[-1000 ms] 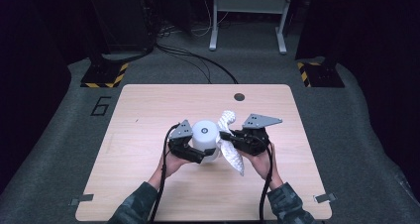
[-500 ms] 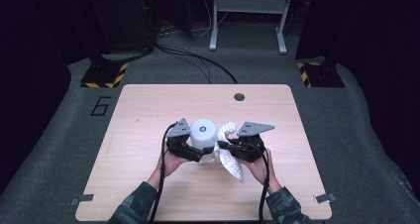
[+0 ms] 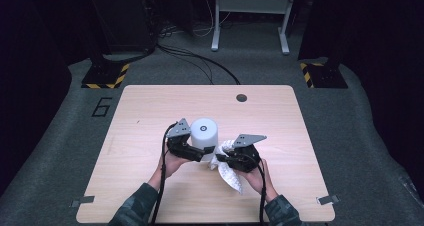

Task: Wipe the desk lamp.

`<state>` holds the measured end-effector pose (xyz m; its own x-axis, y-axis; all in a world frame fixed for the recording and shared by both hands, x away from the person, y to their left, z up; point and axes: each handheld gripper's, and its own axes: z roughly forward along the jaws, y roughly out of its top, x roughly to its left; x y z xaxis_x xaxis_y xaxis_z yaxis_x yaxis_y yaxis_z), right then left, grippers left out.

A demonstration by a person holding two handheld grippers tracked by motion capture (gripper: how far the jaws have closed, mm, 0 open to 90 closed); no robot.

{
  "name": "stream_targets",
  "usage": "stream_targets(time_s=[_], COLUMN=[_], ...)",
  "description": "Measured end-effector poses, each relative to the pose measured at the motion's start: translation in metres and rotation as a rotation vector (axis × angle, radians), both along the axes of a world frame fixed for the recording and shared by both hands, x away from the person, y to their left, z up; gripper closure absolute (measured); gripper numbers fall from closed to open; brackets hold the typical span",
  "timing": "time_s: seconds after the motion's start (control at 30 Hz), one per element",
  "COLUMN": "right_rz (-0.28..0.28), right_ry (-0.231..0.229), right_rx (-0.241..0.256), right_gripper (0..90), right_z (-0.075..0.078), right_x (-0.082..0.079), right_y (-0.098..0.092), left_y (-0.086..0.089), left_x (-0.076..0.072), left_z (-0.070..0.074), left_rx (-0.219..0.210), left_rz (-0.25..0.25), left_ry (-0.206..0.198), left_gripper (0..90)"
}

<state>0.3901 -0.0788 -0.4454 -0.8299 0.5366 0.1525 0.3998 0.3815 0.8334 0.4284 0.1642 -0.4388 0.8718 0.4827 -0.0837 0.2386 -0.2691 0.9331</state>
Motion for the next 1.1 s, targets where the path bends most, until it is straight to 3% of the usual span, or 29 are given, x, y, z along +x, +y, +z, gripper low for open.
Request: stream_targets(time_s=[0.3, 0.33, 0.93, 1.1], right_rz=[0.01, 0.015, 0.106, 0.106], right_ry=[-0.028, -0.033, -0.058, -0.071], right_rx=[0.011, 0.012, 0.012, 0.01], right_gripper=[84.6, 84.6, 84.7, 84.7], right_z=[0.002, 0.002, -0.002, -0.001], right_x=[-0.007, -0.008, -0.02, -0.018], right_y=[0.003, 0.004, 0.042, 0.04], left_y=[0.0, -0.001, -0.007, -0.006], left_x=[0.001, 0.001, 0.003, 0.003], left_z=[0.002, 0.001, 0.004, 0.004], left_rx=[-0.015, -0.018, -0.021, -0.024], left_rz=[0.006, 0.02, 0.03, 0.027], left_ry=[0.013, 0.0, 0.008, 0.012], left_gripper=[8.8, 8.8, 8.7, 8.7])
